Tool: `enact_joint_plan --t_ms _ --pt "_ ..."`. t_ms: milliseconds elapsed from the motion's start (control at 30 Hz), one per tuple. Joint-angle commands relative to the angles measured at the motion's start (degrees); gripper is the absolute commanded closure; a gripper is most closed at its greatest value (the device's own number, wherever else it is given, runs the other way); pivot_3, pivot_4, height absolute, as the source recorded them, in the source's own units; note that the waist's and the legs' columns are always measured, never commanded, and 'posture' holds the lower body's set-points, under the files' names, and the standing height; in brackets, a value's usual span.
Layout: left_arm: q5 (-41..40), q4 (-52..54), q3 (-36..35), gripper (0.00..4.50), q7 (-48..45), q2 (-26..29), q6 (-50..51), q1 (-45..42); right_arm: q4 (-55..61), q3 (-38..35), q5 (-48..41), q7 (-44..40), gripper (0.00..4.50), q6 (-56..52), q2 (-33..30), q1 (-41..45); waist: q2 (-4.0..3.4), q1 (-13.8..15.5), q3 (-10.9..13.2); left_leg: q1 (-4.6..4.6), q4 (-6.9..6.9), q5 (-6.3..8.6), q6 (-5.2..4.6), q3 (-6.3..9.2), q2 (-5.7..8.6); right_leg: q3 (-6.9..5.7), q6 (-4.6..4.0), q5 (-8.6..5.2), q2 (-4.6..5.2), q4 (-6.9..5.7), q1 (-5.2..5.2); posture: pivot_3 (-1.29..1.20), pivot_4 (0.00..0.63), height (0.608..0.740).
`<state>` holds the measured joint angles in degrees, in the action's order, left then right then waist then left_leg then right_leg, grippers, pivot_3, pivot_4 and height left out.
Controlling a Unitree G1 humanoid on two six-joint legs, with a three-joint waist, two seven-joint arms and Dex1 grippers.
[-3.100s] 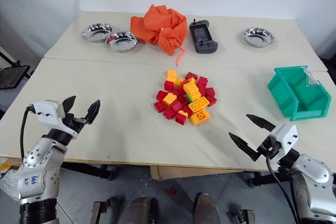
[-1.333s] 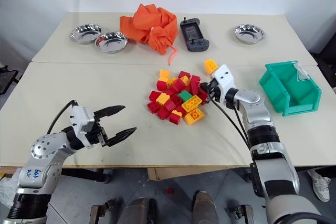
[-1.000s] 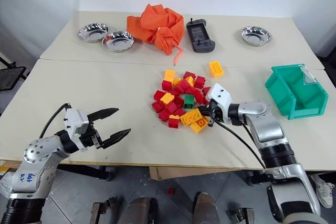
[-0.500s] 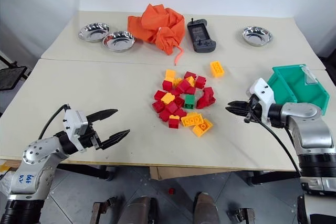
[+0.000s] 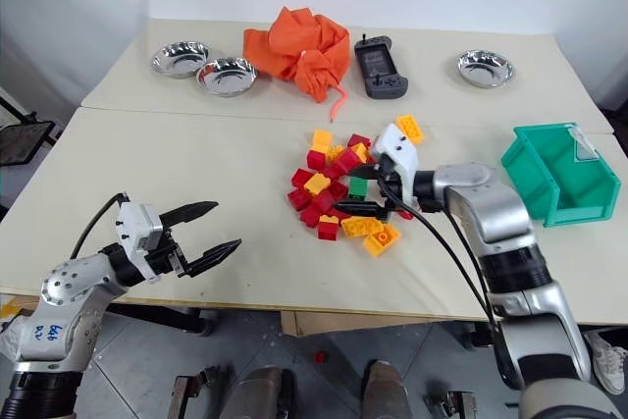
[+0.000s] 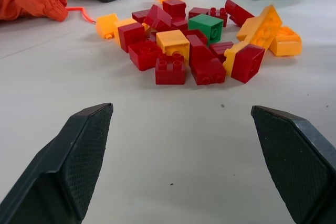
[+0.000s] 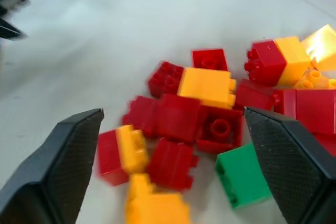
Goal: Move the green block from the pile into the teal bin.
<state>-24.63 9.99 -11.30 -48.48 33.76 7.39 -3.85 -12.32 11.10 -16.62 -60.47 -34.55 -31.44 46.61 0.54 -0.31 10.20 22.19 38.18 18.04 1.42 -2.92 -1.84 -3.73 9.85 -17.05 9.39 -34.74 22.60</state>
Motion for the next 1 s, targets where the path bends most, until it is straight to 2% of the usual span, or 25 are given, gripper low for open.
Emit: enact_joint_plan --t_ms 33,200,467,567,733,767,1000 --pt "-0.25 0.41 -0.65 0.0 0.28 -0.05 -0.9 -0.87 -8.06 1.33 3.72 -0.63 0.02 5.26 1.24 4.25 0.0 -0.08 0.0 0.02 -0.01 0.0 0.0 0.0 0.0 0.0 0.0 0.0 0.0 0.0 0.03 0.0 0.15 0.74" --pt "-0.64 1.52 -0.26 0.0 -0.33 0.3 -0.59 -0.87 -23.64 6.58 10.89 -5.03 0.02 13.13 2.18 10.81 0.0 -0.49 0.0 0.03 -0.04 0.0 0.0 -0.02 0.0 -0.01 0.0 0.0 0.0 0.02 0.04 0.0 0.15 0.74" --pt "-0.72 2.36 0.22 0.0 -1.02 0.44 -0.37 -1.7 -34.61 5.43 14.03 -7.82 0.02 18.85 5.05 15.91 0.0 -1.69 0.0 0.02 -0.06 -0.01 0.01 -0.02 0.0 -0.02 0.0 0.0 0.0 0.0 0.05 0.0 0.15 0.74" --pt "-0.87 2.64 0.9 0.0 -1.13 -0.01 -0.24 -2.26 -35.2 4.31 14.05 -7.95 0.63 20.52 5.86 15.92 -0.01 -1.89 0.0 0.01 -0.07 -0.02 0.04 -0.02 -0.01 -0.01 0.0 0.0 0.0 -0.01 0.05 0.0 0.15 0.74" --pt "-0.9 2.65 2.22 0.0 -1.56 -0.62 -0.14 -2.61 -33.7 2.56 13.85 -7.46 2.27 21.13 4.75 14.34 -0.01 -1.78 0.0 0.02 -0.07 -0.02 0.04 -0.02 -0.01 -0.01 0.0 0.0 0.0 0.0 0.05 0.0 0.15 0.74" --pt "-0.84 2.43 2.51 0.0 -1.67 -0.77 -0.22 -2.76 -32.93 2.05 13.74 -7.62 2.41 21.29 4.29 13.79 -0.01 -1.67 0.0 0.02 -0.06 -0.02 0.04 -0.02 -0.01 -0.01 0.0 0.0 0.0 -0.01 0.05 0.0 0.15 0.74" --pt "-0.64 1.22 4.85 0.0 -2.28 -2.46 -0.54 -5.07 -21.73 -6.26 8.65 -7.24 2.4 23.18 -0.42 7.55 0.0 -1.17 0.0 0.04 -0.04 -0.02 0.03 -0.01 0.0 -0.02 0.0 0.0 0.0 0.0 0.04 0.0 0.15 0.74"
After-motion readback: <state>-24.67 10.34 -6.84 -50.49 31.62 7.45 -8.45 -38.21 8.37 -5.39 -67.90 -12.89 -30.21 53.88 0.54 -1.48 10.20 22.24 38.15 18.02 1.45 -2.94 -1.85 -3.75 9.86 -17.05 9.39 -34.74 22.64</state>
